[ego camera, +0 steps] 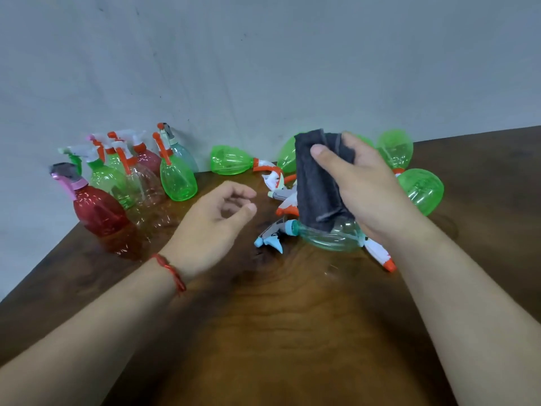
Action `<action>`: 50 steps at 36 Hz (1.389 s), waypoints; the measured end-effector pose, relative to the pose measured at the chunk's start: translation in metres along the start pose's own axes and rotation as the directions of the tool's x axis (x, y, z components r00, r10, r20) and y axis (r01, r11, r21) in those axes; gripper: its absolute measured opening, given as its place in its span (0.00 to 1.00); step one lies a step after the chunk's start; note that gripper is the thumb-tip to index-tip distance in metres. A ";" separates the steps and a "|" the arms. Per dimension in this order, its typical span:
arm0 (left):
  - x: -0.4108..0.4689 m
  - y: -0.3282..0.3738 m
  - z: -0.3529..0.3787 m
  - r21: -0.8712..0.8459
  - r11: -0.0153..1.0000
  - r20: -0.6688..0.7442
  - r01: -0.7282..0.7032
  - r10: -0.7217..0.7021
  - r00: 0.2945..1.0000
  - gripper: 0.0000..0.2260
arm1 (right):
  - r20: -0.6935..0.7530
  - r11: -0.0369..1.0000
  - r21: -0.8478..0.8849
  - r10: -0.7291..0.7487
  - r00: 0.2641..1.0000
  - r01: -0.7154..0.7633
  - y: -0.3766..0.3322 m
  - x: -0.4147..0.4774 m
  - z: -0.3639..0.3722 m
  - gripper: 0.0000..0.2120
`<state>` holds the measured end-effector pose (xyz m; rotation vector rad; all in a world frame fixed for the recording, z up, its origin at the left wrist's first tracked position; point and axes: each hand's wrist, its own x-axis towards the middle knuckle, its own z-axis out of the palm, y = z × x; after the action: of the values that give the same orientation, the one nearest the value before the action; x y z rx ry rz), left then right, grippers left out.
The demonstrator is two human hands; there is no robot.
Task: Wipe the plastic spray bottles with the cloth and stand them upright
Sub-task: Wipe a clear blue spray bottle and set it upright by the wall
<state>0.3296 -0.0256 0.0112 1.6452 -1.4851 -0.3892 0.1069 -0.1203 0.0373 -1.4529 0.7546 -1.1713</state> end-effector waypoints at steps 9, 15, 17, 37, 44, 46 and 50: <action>0.011 -0.011 0.011 0.402 0.915 0.242 -0.038 -0.066 0.968 0.11 | 0.031 0.997 -0.054 0.065 0.997 -0.063 0.002 0.005 -0.010 0.06; 0.034 0.002 0.033 0.403 0.905 0.339 -0.137 -0.008 0.941 0.15 | 0.032 0.996 0.000 0.088 0.996 -0.088 0.004 0.009 -0.016 0.12; 0.042 0.009 0.039 0.462 0.864 0.416 -0.203 -0.008 0.909 0.17 | 0.027 0.996 0.003 0.087 0.996 -0.087 0.006 0.010 -0.017 0.12; 0.020 -0.029 -0.027 0.796 0.594 0.221 -0.116 -0.106 0.969 0.20 | 0.197 0.975 -0.218 0.012 0.980 0.032 0.025 -0.007 0.015 0.11; -0.024 -0.012 -0.037 0.438 0.858 0.102 0.268 -0.344 0.934 0.21 | 0.264 0.868 -0.495 0.111 0.958 0.036 0.041 -0.011 0.025 0.09; -0.036 -0.006 -0.032 0.261 0.892 0.212 0.370 -0.426 0.879 0.29 | 0.288 0.873 -0.487 0.160 0.944 0.001 0.043 -0.013 0.026 0.08; -0.040 -0.013 -0.021 0.030 0.915 0.324 0.402 -0.389 0.862 0.34 | 0.337 0.919 -0.374 0.259 0.905 -0.124 0.045 -0.019 0.033 0.08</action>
<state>0.3433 0.0179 0.0013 1.9245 -1.3462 -0.9519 0.1383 -0.1021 -0.0092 -1.7831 0.8334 -0.5885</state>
